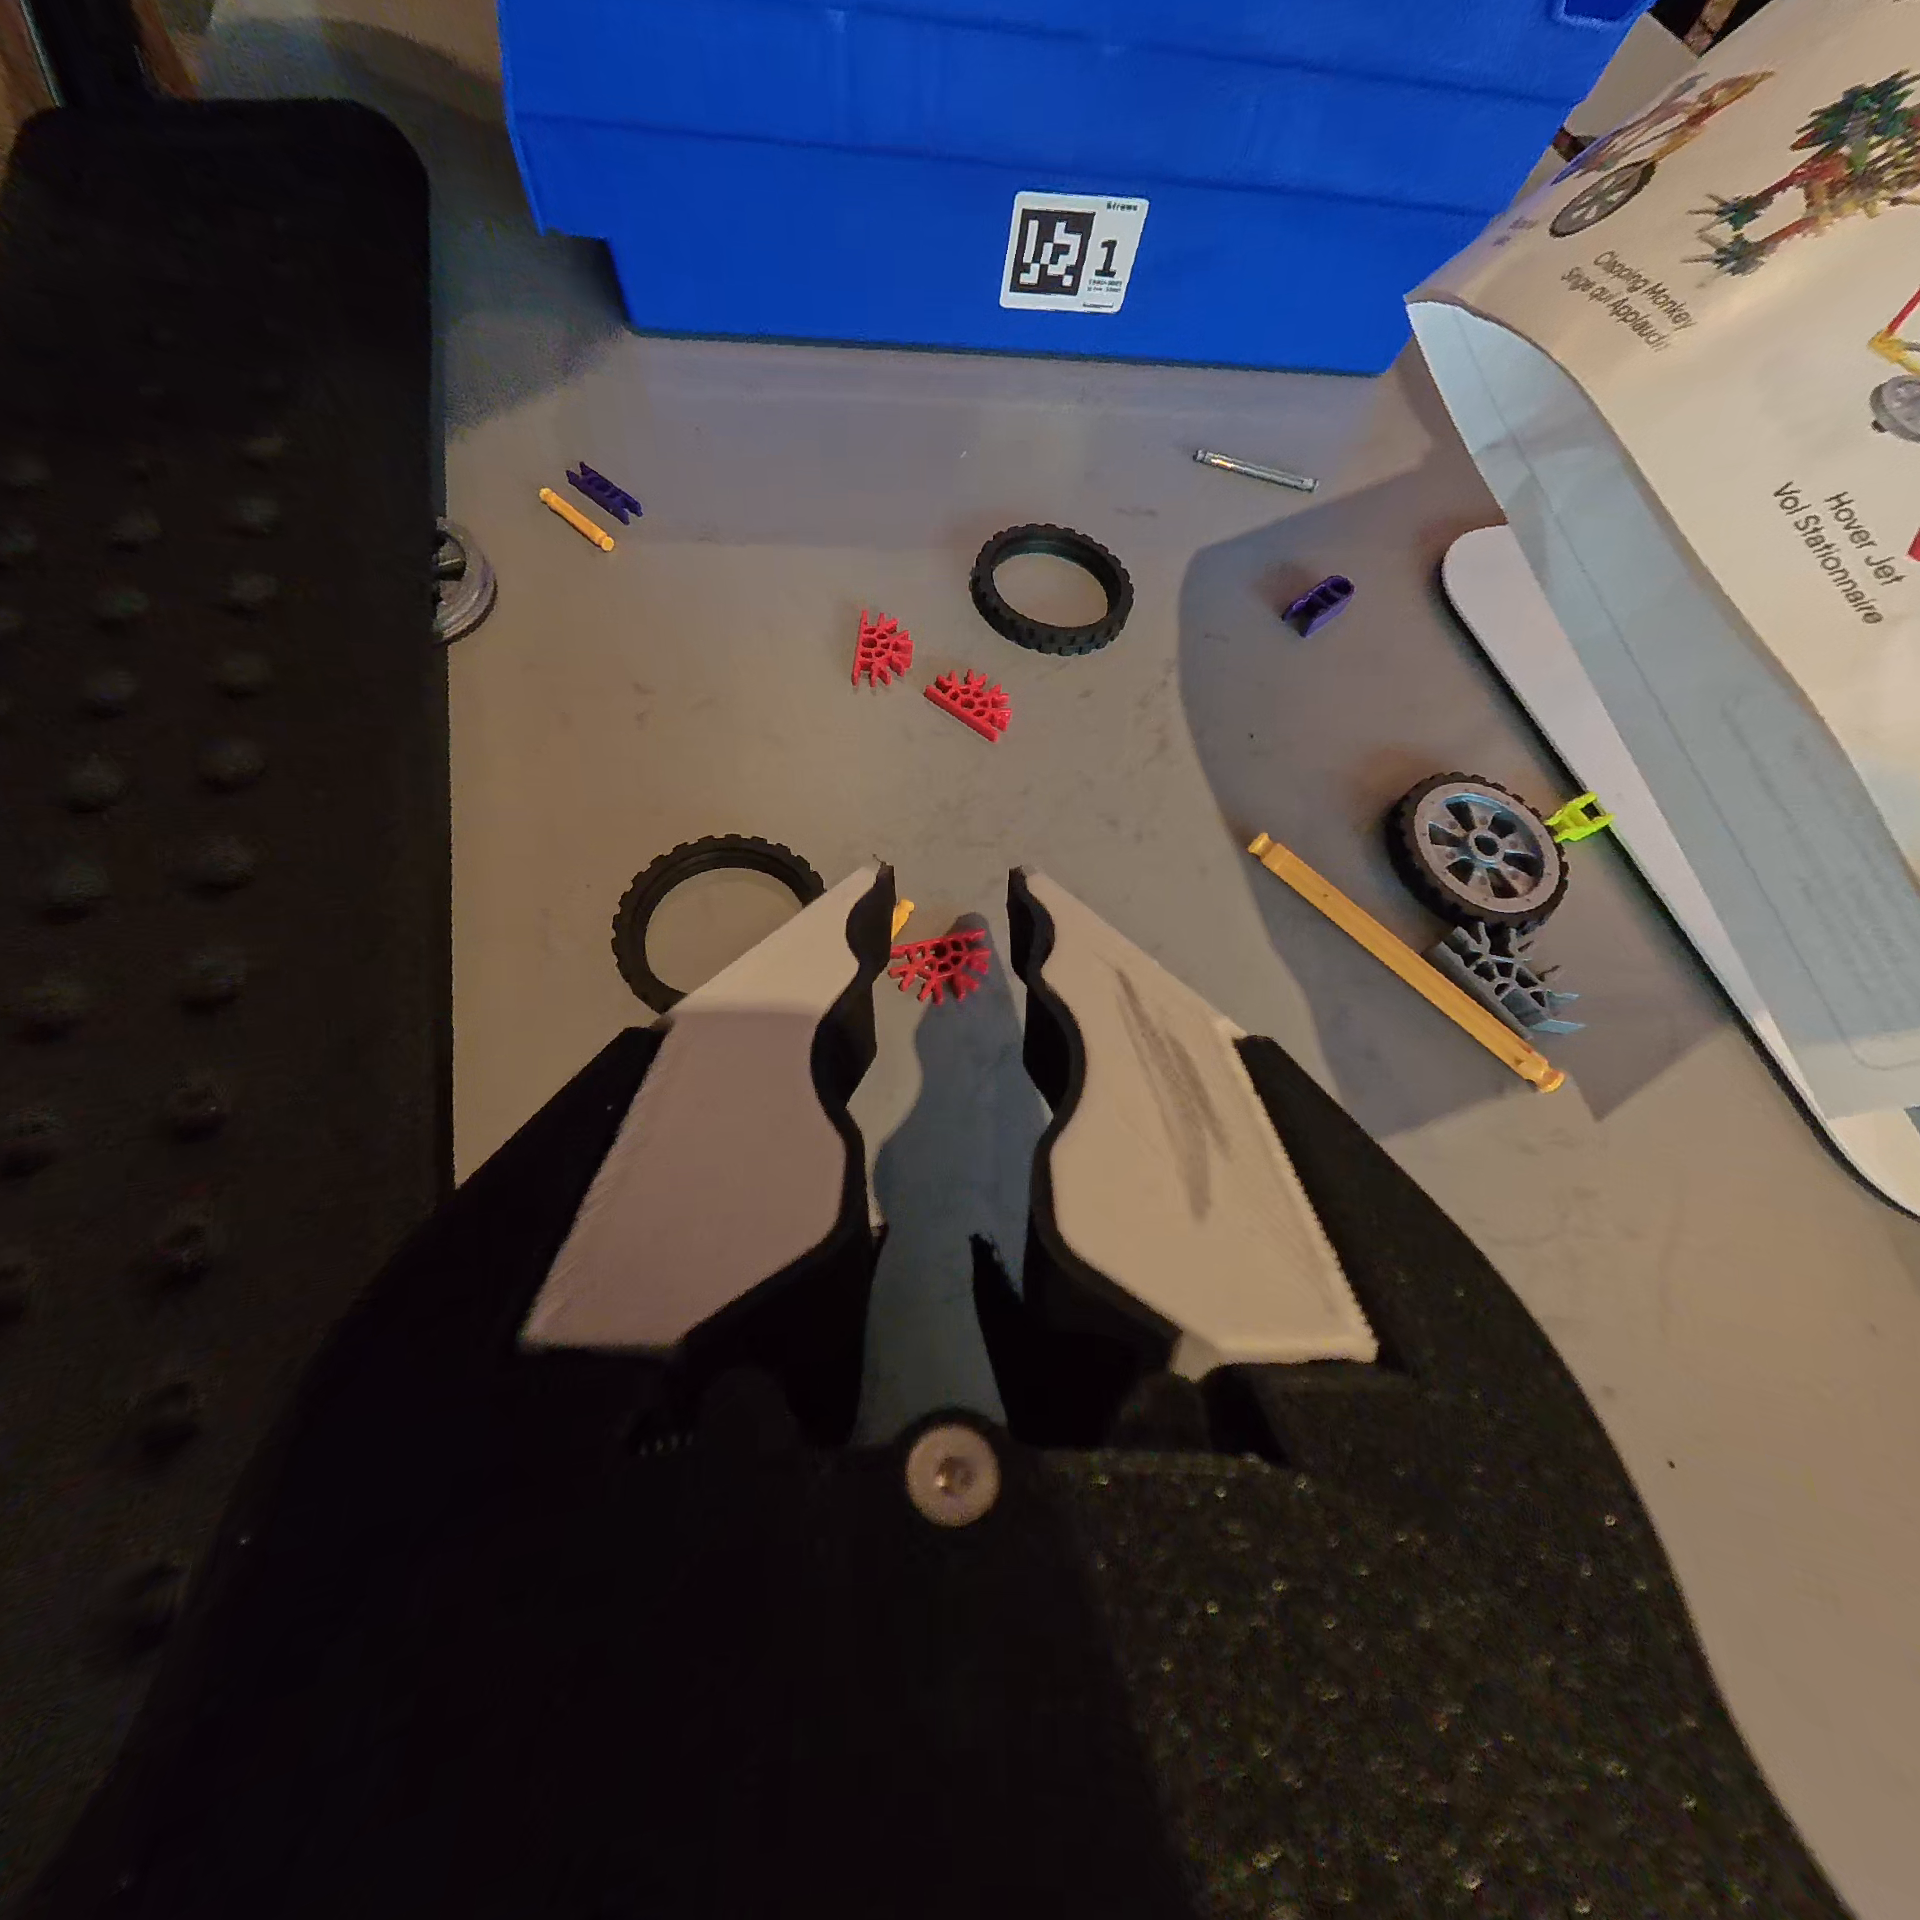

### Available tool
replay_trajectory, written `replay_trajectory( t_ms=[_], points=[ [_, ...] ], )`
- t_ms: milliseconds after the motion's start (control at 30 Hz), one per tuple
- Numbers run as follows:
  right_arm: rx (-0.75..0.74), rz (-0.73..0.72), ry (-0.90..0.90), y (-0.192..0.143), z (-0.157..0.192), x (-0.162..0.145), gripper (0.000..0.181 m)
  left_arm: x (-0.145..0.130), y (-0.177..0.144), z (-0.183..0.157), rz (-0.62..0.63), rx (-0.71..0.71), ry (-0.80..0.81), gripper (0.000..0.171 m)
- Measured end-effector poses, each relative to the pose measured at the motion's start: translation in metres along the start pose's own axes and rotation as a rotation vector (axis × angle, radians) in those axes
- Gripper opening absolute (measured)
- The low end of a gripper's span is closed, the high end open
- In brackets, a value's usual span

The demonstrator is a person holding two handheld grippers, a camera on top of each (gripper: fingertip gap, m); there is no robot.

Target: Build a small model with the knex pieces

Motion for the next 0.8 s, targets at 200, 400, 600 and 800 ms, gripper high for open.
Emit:
replay_trajectory(
  t_ms=[200,400,600,800],
  points=[
    [0.008,-0.013,-0.003,-0.001,0.001,0.000,0.021,0.018,-0.002,0.016,-0.104,0.100,0.007,0.064],
    [0.007,-0.024,-0.008,-0.003,0.001,0.001,0.021,0.027,-0.019,0.045,-0.212,0.152,-0.061,0.057],
    [0.012,-0.032,-0.007,-0.004,0.001,0.001,0.021,0.009,-0.038,0.045,-0.243,0.037,-0.095,0.050],
    [0.015,-0.029,-0.019,-0.004,0.002,0.001,0.021,0.001,-0.028,0.017,-0.213,-0.199,-0.197,0.016]
  ],
)
Point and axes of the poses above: each gripper's, where its closed fingertips meet, y out along the fingers, x out of its top, z = x × y across the jaws, the point moved 9 cm from there along -y, back along the fingers, and after that the axes turned 4 degrees about -y, right-handed, at the moved point
